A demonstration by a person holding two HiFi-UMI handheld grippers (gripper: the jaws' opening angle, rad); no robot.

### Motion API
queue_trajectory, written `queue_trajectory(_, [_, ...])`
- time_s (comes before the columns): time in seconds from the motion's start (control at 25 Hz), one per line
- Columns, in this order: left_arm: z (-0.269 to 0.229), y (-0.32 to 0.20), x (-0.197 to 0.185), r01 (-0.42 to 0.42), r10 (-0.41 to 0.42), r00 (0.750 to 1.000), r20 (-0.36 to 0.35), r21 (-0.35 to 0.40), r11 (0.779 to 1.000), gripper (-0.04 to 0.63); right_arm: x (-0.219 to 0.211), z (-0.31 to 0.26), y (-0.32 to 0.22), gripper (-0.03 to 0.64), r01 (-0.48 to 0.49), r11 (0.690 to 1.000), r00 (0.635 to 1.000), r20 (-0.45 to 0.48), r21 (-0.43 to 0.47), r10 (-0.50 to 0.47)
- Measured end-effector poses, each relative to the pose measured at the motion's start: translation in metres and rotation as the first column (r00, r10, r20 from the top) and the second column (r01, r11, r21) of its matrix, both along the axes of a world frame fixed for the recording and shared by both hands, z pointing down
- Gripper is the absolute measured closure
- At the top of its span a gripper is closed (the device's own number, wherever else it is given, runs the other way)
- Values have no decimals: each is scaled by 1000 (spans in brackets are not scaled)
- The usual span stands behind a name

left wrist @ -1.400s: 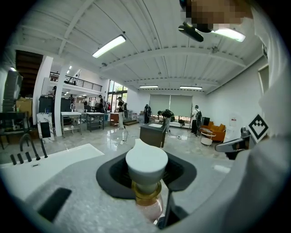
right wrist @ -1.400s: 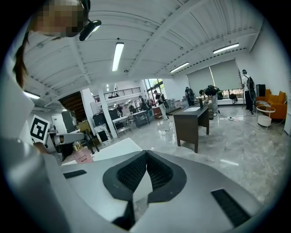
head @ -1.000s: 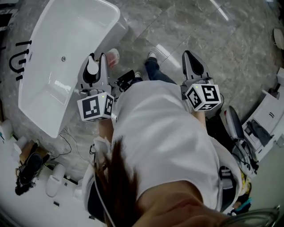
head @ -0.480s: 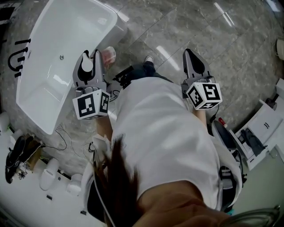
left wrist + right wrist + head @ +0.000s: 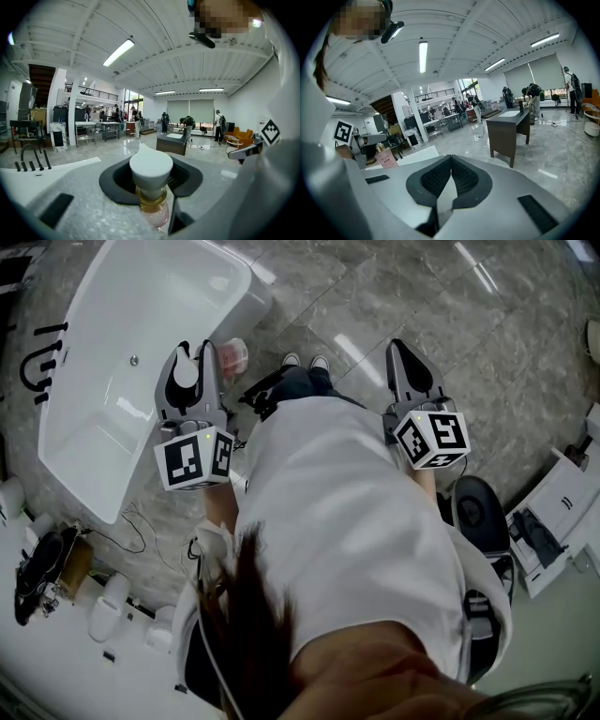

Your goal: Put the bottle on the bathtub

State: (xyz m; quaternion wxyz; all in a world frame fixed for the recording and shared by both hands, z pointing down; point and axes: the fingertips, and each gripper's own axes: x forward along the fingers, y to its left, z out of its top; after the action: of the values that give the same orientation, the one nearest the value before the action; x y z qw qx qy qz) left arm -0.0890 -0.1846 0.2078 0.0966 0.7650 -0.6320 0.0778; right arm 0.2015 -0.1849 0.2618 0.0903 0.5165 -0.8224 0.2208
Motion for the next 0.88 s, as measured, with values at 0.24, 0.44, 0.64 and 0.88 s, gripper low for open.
queue_trajectory(0.24, [-10, -4, -16, -22, 22, 1000, -2, 11, 1000, 453, -20, -9, -2, 606, -10, 1000, 1000, 4, 5, 10])
queue_trajectory(0.44, [-12, -9, -34, -30, 30, 1000, -1, 8, 1000, 453, -44, -11, -4, 606, -8, 1000, 1000, 9, 4, 8])
queue_trajectory(0.64, [-6, -13, -40, -52, 52, 999, -5, -2, 999, 453, -52, -12, -5, 606, -18, 1000, 1000, 4, 0, 18])
queue_trajectory(0.88, [1, -22, -45, -67, 66, 998, -16, -16, 998, 453, -58, -8, -12, 606, -26, 1000, 1000, -12, -15, 26])
